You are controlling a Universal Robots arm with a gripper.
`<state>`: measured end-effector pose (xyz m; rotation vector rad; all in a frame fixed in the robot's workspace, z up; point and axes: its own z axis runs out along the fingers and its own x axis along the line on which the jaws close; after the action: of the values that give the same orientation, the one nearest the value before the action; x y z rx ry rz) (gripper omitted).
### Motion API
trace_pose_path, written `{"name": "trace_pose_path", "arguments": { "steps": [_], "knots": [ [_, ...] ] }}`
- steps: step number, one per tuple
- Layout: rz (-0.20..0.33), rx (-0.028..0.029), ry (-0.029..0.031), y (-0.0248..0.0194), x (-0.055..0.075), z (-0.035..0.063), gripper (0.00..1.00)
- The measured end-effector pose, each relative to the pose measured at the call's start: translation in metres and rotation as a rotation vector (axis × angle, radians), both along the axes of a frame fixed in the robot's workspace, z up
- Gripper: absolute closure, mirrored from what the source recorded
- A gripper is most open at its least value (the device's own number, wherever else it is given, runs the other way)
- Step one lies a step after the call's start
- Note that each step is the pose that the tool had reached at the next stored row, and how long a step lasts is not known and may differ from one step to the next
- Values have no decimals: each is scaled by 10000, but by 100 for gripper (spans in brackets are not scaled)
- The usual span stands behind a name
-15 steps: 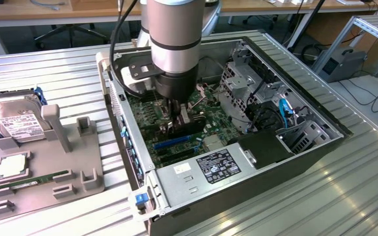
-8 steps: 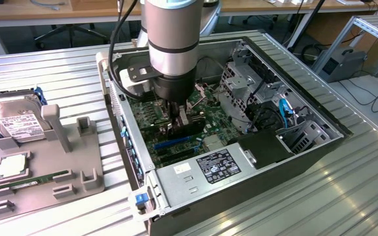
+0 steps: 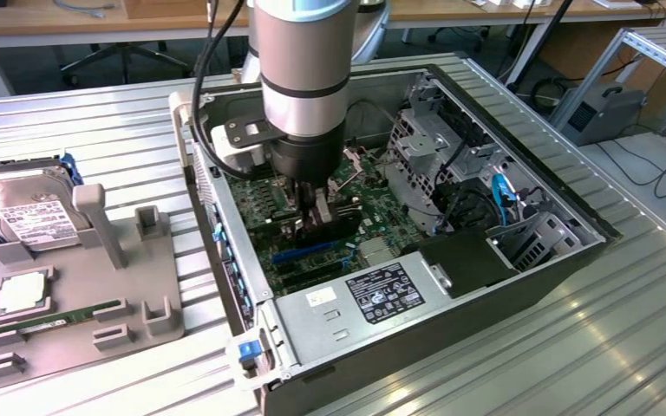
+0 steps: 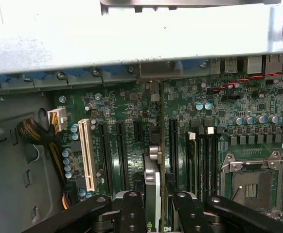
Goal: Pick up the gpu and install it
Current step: 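Insert the gpu into the slot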
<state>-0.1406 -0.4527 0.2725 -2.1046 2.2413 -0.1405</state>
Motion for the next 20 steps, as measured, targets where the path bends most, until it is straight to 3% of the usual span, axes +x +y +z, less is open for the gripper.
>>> {"name": "trace_pose_path", "arguments": {
  "steps": [10, 11, 13, 20],
  "knots": [
    [-1, -1, 6, 0, 0, -20, 73],
    [0, 3, 43, 1, 0, -22, 73],
    [1, 2, 180, 1, 1, -24, 73],
    [-1, 1, 185, 0, 0, -40, 73]
  ]
}}
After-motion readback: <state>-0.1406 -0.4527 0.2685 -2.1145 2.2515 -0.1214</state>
